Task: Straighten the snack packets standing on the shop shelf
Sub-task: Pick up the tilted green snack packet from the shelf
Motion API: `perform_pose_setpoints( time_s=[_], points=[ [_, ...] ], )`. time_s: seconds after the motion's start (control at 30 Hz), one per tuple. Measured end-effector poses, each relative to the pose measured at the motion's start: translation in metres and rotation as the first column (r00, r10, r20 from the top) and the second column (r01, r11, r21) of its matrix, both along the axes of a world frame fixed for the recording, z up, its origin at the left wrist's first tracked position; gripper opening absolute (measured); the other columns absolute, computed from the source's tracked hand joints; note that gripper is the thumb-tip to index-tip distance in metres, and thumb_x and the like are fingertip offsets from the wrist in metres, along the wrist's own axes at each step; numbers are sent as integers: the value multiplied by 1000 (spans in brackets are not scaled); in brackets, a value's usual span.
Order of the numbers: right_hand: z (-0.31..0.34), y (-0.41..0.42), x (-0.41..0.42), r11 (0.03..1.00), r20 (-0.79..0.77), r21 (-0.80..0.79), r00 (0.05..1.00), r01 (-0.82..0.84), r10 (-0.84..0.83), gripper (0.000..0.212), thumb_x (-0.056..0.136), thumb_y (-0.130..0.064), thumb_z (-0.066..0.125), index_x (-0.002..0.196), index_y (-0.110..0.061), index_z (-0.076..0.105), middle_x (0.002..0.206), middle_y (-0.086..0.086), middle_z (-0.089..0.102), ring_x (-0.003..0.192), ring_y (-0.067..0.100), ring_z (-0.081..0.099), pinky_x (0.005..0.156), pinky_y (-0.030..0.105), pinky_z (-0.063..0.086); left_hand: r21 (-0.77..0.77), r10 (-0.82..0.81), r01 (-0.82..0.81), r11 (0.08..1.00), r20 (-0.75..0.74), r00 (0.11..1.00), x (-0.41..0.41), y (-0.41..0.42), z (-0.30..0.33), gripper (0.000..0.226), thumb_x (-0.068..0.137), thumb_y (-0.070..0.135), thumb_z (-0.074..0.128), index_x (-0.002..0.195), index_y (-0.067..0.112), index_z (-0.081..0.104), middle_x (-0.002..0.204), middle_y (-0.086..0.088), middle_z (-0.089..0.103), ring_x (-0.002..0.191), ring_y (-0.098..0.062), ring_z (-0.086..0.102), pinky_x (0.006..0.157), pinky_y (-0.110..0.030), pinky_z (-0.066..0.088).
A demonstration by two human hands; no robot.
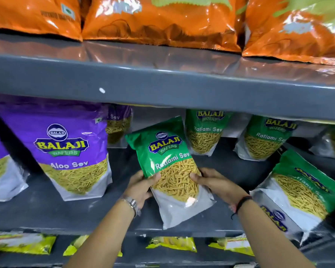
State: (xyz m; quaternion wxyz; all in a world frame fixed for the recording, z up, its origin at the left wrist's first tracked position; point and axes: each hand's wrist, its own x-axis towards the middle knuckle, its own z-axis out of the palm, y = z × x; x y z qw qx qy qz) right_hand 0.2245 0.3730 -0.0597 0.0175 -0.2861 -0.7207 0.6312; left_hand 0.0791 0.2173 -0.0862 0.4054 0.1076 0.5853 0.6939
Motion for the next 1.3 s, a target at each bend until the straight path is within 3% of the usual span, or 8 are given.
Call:
perform_pose_setpoints(
  time_s=[0.07, 0.2, 0.57, 0.77, 0.97, 1.1, 1.2, 1.3],
  points=[
    [3, -15, 14, 1000, -85, 9, 996, 4, -3, 12, 83, -23, 61, 85, -11, 60, 78, -9, 74, 79, 6, 66, 69, 19, 53, 57, -10, 14, 998, -67, 998, 8, -12, 10, 19, 79, 0, 58, 86, 17, 61, 79, 3, 68, 76, -14, 61, 60, -28, 51],
    [1, -51, 38, 994, -201, 53, 976, 100, -87, 28, 73, -28, 70, 99, -21, 60, 106, 2, 68, 102, 17, 62, 88, 29, 51, 145, -18, 45, 988, -181, 983, 23, -38, 21, 24, 78, -4, 56, 89, 16, 63, 69, 11, 74, 75, -9, 65, 69, -25, 53],
    [5, -78, 63, 974, -319, 127, 937, 188, -139, 32, 78, -6, 65, 101, -24, 54, 99, -6, 66, 90, 2, 63, 74, 12, 53, 188, -52, 111, 976, -294, 954, 53, -53, 48, 33, 79, -14, 48, 86, 16, 59, 67, 10, 75, 68, -1, 67, 64, -16, 56],
    [13, -40, 38, 958, -345, 151, 921, 242, -179, 46, 76, -2, 65, 117, -13, 48, 105, 5, 62, 95, 14, 59, 77, 15, 52, 141, 25, 16, 990, -287, 958, 47, -13, 67, 31, 81, -11, 48, 109, 3, 51, 89, -2, 62, 78, -12, 58, 79, -36, 48],
    [-7, 1, 19, 943, -287, 195, 935, 270, -208, 54, 71, 2, 69, 119, -6, 46, 105, 7, 60, 101, 23, 57, 81, 26, 54, 41, 48, -36, 999, -331, 943, 38, 24, 52, 30, 81, -11, 49, 97, 14, 54, 108, -14, 61, 85, -18, 58, 83, -39, 50],
    [-14, 7, 19, 940, -266, 220, 943, 260, -198, 57, 72, 0, 70, 122, -6, 43, 100, 0, 57, 87, 4, 55, 67, 8, 50, 69, 49, -28, 997, -324, 945, 37, 28, 37, 31, 81, -8, 51, 104, 12, 52, 105, -9, 61, 79, -7, 62, 66, -16, 56],
    [-13, 5, 26, 928, -265, 275, 948, 251, -178, 61, 71, -3, 71, 124, -9, 42, 113, 3, 56, 105, 16, 53, 87, 30, 47, 83, 202, -184, 979, -437, 876, 43, 24, 33, 30, 78, -6, 58, 93, 18, 52, 99, -6, 60, 94, -19, 55, 84, -28, 51],
    [-6, 0, 44, 900, -284, 301, 930, 316, -232, 65, 72, -4, 70, 129, -12, 40, 123, -1, 49, 114, 13, 44, 99, 36, 39, 108, 435, -477, 872, -615, 658, 53, 15, 38, 30, 72, 0, 67, 95, 12, 52, 102, -10, 52, 96, -26, 50, 91, -43, 41]
  ],
)
